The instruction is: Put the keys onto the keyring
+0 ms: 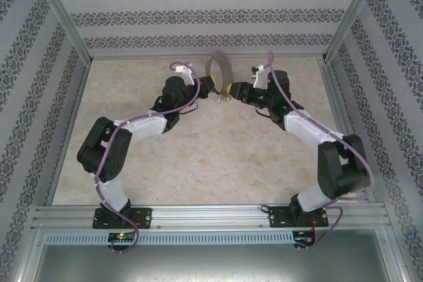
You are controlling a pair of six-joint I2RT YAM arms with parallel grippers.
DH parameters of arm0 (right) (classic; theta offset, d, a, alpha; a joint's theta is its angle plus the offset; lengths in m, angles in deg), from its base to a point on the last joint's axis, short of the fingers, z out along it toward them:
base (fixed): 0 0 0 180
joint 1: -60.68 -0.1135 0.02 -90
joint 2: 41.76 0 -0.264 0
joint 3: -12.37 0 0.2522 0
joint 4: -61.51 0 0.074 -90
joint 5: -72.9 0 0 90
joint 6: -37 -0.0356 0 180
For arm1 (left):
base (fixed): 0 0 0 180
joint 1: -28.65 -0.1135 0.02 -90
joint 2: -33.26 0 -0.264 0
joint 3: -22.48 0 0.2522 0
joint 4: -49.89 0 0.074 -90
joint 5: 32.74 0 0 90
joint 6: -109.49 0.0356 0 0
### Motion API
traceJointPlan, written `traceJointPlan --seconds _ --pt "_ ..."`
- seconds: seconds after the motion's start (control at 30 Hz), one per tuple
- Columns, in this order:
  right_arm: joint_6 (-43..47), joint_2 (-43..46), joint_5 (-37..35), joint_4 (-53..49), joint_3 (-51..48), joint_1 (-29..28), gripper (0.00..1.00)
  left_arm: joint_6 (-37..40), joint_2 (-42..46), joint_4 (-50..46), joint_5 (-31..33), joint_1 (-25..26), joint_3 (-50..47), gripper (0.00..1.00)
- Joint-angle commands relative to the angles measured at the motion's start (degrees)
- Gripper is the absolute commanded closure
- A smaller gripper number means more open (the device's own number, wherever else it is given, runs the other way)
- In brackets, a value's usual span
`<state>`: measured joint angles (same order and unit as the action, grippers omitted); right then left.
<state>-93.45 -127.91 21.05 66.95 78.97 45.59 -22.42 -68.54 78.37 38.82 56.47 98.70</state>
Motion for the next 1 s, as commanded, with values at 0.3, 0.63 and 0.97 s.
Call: traceJointPlan --seconds 0.3,0.63,0.97 --pt "10.4 20.5 -6.0 14.4 -16.3 0.2 0.44 7.3 8.9 5.5 -5.4 0.6 14.8 1.0" --pt "15.3 27.2 -14.8 15.8 -14.7 -5.7 0.4 -1.8 9.8 14.6 2.9 1.4 14.9 1.0" --pt "18.4 20.4 -14.2 19.4 -7.3 -8.2 0.4 -8.2 9.1 20.3 8.6 3.8 13.1 1.0"
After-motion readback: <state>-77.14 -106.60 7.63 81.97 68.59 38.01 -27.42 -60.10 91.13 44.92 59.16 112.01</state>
